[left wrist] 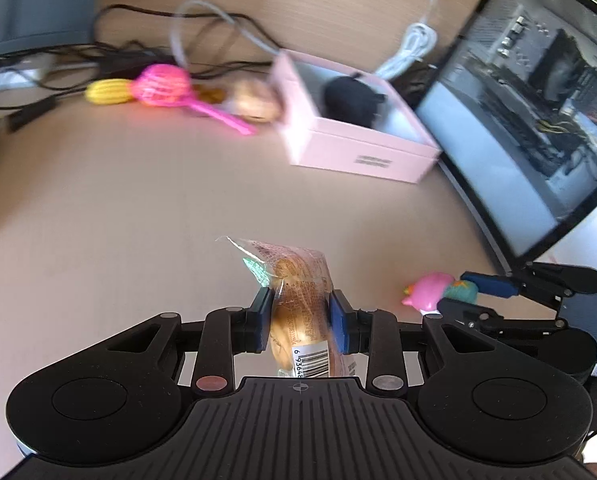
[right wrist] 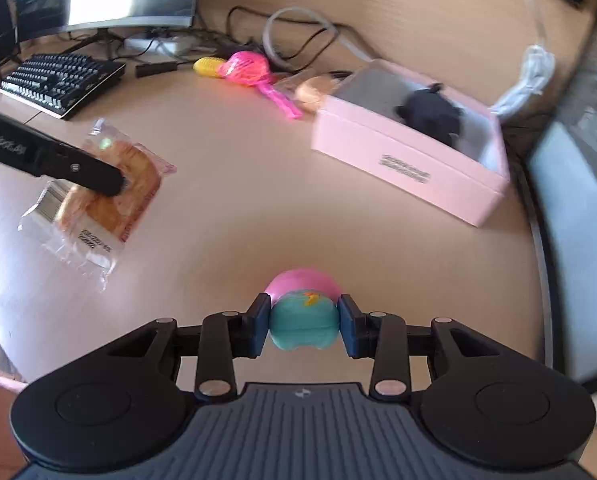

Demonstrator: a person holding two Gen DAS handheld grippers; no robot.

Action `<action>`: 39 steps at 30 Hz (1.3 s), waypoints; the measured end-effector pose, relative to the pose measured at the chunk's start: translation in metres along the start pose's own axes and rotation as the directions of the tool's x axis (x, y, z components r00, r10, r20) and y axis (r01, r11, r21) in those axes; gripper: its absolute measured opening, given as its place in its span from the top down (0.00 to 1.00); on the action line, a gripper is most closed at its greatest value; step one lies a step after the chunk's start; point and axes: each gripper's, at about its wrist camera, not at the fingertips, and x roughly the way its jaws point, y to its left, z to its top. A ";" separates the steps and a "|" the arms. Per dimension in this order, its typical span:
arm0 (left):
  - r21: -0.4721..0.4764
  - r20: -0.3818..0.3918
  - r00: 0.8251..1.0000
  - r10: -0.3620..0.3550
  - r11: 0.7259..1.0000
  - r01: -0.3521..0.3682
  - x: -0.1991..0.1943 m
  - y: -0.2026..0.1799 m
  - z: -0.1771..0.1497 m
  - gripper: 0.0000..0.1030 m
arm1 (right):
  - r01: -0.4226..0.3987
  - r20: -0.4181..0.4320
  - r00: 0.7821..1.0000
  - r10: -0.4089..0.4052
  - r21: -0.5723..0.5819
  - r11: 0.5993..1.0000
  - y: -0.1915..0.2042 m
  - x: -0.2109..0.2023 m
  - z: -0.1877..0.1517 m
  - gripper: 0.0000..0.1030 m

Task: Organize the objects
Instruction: 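Place the bread bag into the pink box with the left gripper while the right gripper places the teal toy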

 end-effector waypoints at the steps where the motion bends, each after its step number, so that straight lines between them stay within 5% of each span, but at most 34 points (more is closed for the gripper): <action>1: 0.002 0.007 1.000 -0.023 1.000 0.023 0.000 -0.007 0.006 0.67 | 0.025 0.015 1.000 -0.025 0.020 1.000 -0.006 -0.007 -0.004 0.65; 5: 0.054 0.104 0.992 -0.072 0.996 0.066 -0.003 -0.037 0.050 0.67 | 0.049 0.070 0.996 -0.060 0.144 0.988 -0.035 -0.037 -0.004 0.65; 10: 0.145 0.211 0.976 -0.049 0.989 0.018 0.017 -0.071 0.124 0.67 | 0.078 0.175 0.978 -0.116 0.211 0.974 -0.063 -0.068 0.003 0.65; 15: 0.188 0.260 0.965 0.037 0.978 -0.088 0.072 -0.101 0.172 0.66 | 0.097 0.211 0.965 -0.154 0.262 0.960 -0.081 -0.076 0.001 0.65; 19: 0.174 0.225 0.972 0.070 0.978 -0.111 0.117 -0.104 0.190 0.66 | 0.112 0.194 0.965 -0.178 0.307 0.945 -0.095 -0.076 -0.007 0.65; 25: 0.221 0.186 0.969 0.162 0.954 -0.202 0.147 -0.108 0.181 0.66 | 0.131 0.183 0.963 -0.196 0.316 0.940 -0.104 -0.078 -0.016 0.65; 30: 0.141 0.222 0.970 0.095 0.982 -0.128 0.115 -0.096 0.162 0.66 | 0.106 0.185 0.968 -0.171 0.316 0.943 -0.111 -0.069 -0.009 0.65; 33: 0.104 0.167 0.985 0.038 0.993 -0.056 0.098 -0.079 0.137 0.65 | 0.069 0.199 0.971 -0.133 0.303 0.951 -0.113 -0.060 0.003 0.65; 36: -0.039 0.108 0.993 -0.042 0.998 0.047 0.084 -0.051 0.091 0.66 | 0.024 0.233 0.968 -0.095 0.291 0.956 -0.119 -0.050 0.024 0.65; 39: -0.128 0.121 0.993 0.000 0.992 0.016 0.066 -0.029 0.052 0.66 | -0.025 0.297 0.953 -0.063 0.285 0.958 -0.127 -0.042 0.057 0.65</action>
